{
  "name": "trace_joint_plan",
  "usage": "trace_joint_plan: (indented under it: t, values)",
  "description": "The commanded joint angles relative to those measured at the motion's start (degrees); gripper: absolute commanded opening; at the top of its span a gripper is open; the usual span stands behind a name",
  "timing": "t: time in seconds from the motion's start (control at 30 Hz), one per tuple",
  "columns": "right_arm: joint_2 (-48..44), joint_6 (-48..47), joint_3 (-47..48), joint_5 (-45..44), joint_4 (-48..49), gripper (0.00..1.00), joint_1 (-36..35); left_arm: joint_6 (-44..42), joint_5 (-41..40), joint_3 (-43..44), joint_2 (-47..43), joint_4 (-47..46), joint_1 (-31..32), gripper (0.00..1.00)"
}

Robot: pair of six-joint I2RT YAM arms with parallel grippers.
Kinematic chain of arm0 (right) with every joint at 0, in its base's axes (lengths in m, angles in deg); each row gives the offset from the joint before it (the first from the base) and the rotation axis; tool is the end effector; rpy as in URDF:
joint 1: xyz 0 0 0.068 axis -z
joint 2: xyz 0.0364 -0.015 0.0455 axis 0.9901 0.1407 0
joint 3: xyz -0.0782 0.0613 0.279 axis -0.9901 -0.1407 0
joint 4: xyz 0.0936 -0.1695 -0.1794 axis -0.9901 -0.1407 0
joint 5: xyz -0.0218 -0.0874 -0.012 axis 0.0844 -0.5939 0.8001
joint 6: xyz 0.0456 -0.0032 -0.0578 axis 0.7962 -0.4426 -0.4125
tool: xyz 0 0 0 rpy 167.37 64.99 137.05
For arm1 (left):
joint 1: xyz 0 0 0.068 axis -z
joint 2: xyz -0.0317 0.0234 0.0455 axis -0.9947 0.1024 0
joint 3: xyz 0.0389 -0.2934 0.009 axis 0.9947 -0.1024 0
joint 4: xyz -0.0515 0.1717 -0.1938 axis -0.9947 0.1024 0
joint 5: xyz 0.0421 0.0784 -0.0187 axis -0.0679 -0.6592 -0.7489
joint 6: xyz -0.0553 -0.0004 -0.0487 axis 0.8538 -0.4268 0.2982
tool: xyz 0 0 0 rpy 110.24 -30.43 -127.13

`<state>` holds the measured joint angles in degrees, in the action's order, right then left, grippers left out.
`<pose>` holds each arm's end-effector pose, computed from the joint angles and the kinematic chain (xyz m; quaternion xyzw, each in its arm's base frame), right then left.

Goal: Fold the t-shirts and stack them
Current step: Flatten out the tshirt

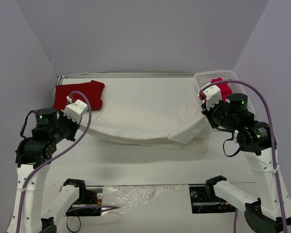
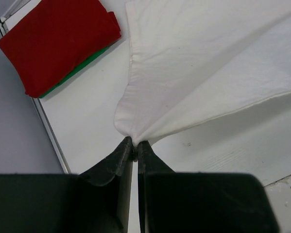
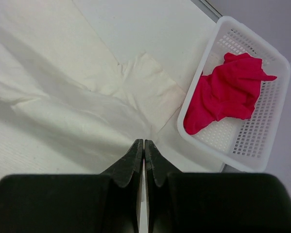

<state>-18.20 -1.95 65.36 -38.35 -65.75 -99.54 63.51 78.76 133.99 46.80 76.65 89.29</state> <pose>0.1792 0.0662 0.4718 -0.3319 0.7426 0.0225 0.5813 0.1435 -0.0294 0.4168 0.2544 0.8266 -0.0525 0.4993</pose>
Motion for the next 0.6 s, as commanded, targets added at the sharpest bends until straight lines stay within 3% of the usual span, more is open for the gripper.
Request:
trace_joint_plan:
  t: [0.0, 0.2, 0.27, 0.3, 0.4, 0.57]
  values:
    - [0.45, -0.45, -4.97, 1.11, -2.16, 0.0, 0.4, -1.12, 3.56, -2.45, -2.98, 1.37, -0.34, 0.02]
    - [2.73, -3.7, -10.68, 4.27, -4.79, 0.0, -0.04, -2.62, 3.74, -5.62, -4.65, 2.0, -0.6, 0.02]
    - [4.31, -3.88, -10.34, 2.61, -5.05, 0.18, -0.21, -2.8, 4.0, -5.8, -4.65, 1.29, -0.6, 0.02]
    - [4.92, -4.75, -9.3, 1.65, -5.67, 0.31, -0.21, -2.71, 4.35, -5.8, -3.96, 1.29, -0.51, 0.02]
    - [6.51, -6.06, -8.23, -0.91, -7.07, 0.41, -0.21, -2.27, 5.32, -5.27, -1.93, 1.29, -0.51, 0.02]
    - [8.0, -7.83, -10.69, -1.88, -9.44, 0.42, -0.21, -1.74, 7.08, -6.33, -1.4, 0.33, -0.51, 0.02]
